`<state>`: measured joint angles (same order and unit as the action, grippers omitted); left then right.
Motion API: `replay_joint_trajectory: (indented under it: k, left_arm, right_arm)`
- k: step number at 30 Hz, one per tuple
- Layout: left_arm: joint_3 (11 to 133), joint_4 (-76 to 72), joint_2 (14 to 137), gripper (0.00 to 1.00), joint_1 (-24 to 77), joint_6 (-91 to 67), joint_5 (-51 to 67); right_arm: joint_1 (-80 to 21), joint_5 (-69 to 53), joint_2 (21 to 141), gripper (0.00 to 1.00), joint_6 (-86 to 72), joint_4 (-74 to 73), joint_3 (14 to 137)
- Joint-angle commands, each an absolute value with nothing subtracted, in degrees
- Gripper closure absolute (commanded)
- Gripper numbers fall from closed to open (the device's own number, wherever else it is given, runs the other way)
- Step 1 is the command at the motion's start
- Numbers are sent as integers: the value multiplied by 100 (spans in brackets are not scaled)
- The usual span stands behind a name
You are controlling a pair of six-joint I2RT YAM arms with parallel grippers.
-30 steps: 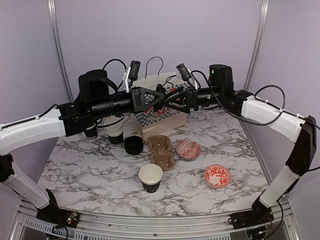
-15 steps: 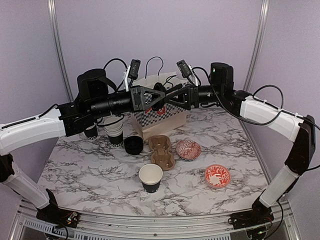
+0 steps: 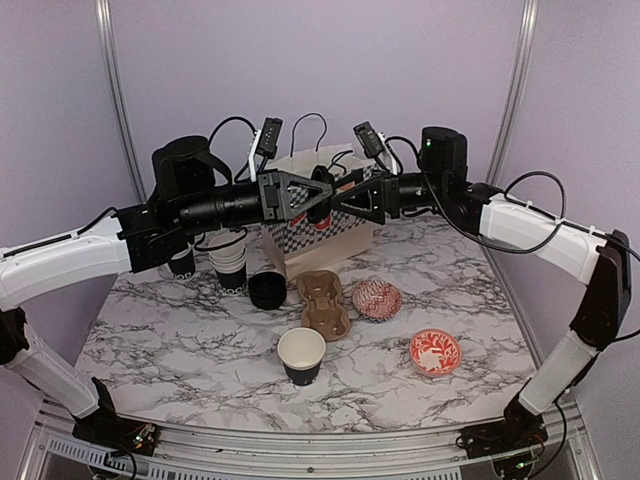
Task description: Pack the takeout coffee
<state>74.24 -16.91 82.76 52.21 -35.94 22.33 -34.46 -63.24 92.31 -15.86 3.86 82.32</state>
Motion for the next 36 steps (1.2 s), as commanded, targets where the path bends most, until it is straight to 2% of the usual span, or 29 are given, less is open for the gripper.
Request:
replay_joint_trajectory:
  k: [1, 15, 23, 36]
  left_arm:
    - [7532, -1978, 8048, 100, 5203, -3736, 2547]
    - [7542, -2007, 7972, 100, 5092, -3967, 2678]
    - [7803, -2054, 8155, 100, 5072, -4194, 3246]
    - [7923, -2106, 8412, 100, 5063, -4297, 3289]
  right_arm:
    - [-3437, -6417, 8950, 1, -1512, 432, 8240]
    - [-3445, -5772, 8659, 1, -991, -354, 8305]
    - [-3474, -5985, 8746, 1, -1012, -218, 8433]
    - [-3533, -6321, 8767, 1, -1295, 171, 8426]
